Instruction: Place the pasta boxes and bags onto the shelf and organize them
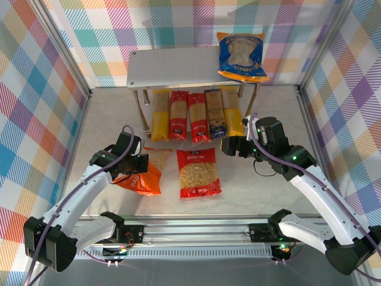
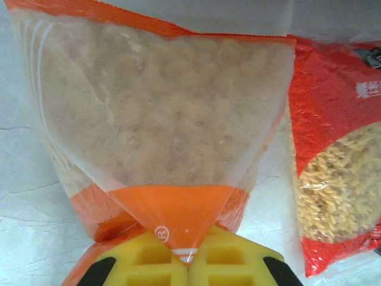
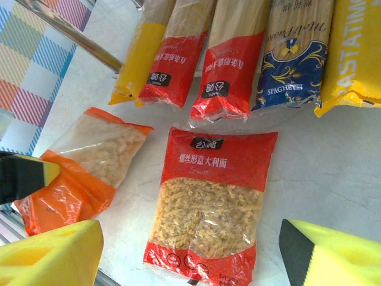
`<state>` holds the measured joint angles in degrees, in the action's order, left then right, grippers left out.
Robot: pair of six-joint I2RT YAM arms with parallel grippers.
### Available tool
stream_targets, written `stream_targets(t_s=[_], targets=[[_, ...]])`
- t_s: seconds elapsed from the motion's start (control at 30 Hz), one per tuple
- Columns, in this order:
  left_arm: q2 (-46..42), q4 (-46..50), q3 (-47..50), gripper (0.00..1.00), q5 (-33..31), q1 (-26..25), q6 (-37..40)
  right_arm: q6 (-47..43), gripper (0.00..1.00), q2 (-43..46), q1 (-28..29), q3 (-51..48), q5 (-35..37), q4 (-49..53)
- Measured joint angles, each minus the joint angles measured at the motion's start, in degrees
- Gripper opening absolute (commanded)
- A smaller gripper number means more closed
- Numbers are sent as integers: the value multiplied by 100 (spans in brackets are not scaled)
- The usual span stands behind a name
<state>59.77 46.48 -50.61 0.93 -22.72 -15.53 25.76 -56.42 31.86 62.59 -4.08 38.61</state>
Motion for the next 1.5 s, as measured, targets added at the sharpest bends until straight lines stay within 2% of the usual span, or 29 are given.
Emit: stream_targets(t_s=[0.33, 0.7, 1.0, 1.5], targets=[[-313, 638, -874, 0, 197, 0, 83, 0, 78, -50, 4, 9, 2, -2], [-295, 1075, -2131, 0, 772, 0, 310, -2, 78, -151, 11, 13, 17, -2], [407, 1231, -3853, 0, 986, 0, 730, -2, 78, -269, 59, 15, 17, -7], [1552, 1331, -6120, 0, 1644, 0, 973, 0, 78, -466, 92, 15, 11, -146]])
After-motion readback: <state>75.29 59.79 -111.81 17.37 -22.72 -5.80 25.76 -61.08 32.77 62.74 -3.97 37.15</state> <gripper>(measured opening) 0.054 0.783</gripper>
